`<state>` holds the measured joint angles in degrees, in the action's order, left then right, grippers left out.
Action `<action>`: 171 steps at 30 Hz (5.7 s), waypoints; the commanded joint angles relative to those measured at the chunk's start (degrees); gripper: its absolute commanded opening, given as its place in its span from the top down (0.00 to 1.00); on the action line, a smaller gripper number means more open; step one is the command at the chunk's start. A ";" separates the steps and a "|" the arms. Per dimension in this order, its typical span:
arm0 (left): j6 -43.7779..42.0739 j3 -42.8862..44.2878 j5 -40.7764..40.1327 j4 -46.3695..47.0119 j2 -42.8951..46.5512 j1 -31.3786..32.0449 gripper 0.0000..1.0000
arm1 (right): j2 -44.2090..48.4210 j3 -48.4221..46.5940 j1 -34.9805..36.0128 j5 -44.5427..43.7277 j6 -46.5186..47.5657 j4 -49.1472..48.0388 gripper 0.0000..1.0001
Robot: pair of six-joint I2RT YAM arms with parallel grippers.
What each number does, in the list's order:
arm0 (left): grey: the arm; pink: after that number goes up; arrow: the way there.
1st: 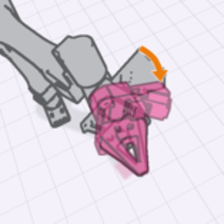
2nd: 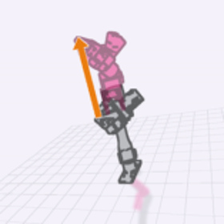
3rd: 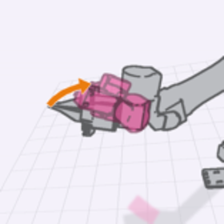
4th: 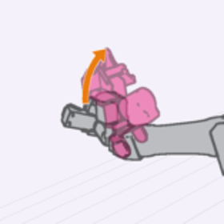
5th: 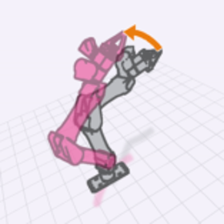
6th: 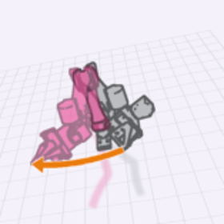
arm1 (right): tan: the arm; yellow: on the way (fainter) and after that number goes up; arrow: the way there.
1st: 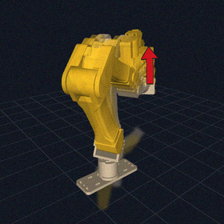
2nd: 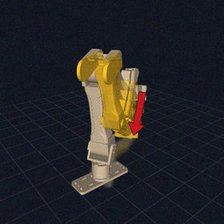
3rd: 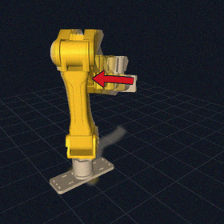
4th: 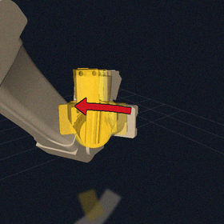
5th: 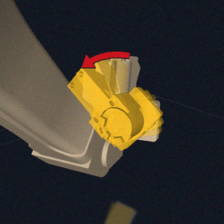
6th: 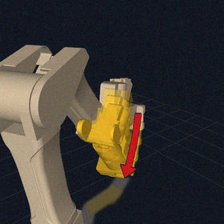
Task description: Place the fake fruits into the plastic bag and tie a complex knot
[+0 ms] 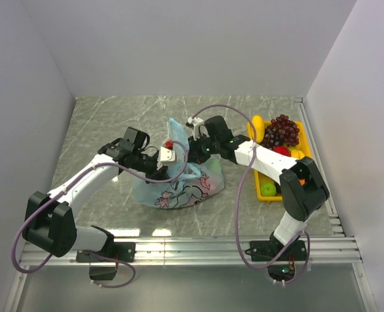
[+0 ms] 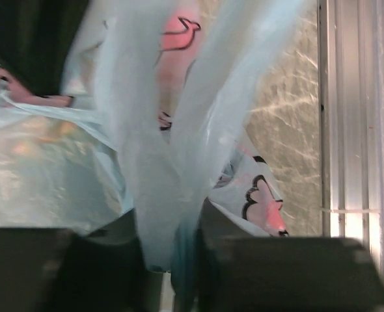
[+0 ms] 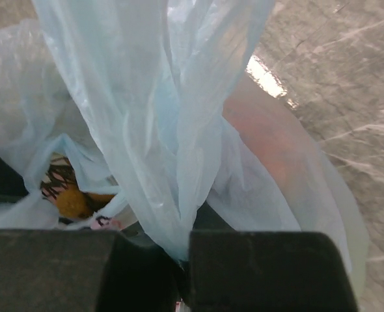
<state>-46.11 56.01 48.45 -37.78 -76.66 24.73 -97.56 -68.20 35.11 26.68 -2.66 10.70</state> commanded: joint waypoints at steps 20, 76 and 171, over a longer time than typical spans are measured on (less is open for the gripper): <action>14.63 3.93 -6.42 -1.25 13.64 -1.18 0.04 | 9.06 -0.61 -12.88 22.00 4.86 8.73 0.35; 37.50 8.94 0.24 31.98 -3.05 -1.27 1.00 | 2.99 0.79 -9.98 41.52 3.90 -2.25 0.25; 44.52 1.03 -24.38 31.28 -7.89 11.92 1.00 | 5.79 -2.27 -15.77 24.13 -1.85 9.12 0.57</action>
<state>-0.30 56.16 15.20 -7.77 -86.78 36.86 -96.33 -65.87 20.99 50.37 -17.72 9.85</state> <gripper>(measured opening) 0.013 0.392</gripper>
